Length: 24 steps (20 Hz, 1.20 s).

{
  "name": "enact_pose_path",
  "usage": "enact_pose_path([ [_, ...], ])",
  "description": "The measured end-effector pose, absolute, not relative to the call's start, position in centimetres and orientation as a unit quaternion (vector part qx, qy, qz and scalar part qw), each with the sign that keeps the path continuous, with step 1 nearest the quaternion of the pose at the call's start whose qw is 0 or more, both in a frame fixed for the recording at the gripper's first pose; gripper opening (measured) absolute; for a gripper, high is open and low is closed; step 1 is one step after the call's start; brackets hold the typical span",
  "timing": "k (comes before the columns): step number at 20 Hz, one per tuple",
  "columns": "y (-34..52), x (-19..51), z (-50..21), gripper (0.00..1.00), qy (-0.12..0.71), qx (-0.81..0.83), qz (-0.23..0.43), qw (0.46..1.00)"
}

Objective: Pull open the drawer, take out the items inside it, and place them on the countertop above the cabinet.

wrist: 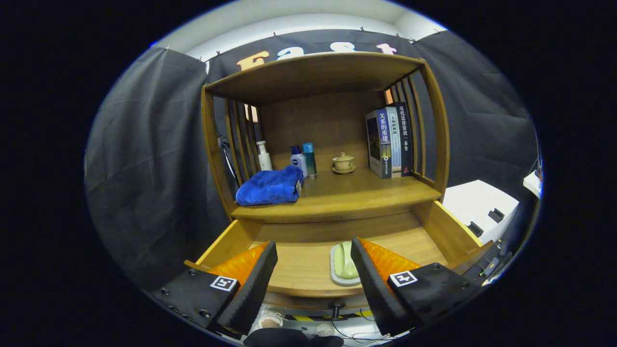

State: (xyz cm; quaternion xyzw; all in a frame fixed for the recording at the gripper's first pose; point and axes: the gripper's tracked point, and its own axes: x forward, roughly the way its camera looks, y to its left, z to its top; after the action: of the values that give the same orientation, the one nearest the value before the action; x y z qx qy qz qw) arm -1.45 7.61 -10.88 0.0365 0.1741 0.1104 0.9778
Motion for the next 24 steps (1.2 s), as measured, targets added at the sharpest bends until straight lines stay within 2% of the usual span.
enact_pose_path([
  [8,8.1,4.5,-13.7,0.99,0.259,0.003,0.115,0.959],
  [12,6.3,7.9,-16.0,0.99,0.312,-0.043,0.088,0.945],
  [24,3.4,11.5,-24.7,0.98,0.503,-0.053,0.069,0.86],
])
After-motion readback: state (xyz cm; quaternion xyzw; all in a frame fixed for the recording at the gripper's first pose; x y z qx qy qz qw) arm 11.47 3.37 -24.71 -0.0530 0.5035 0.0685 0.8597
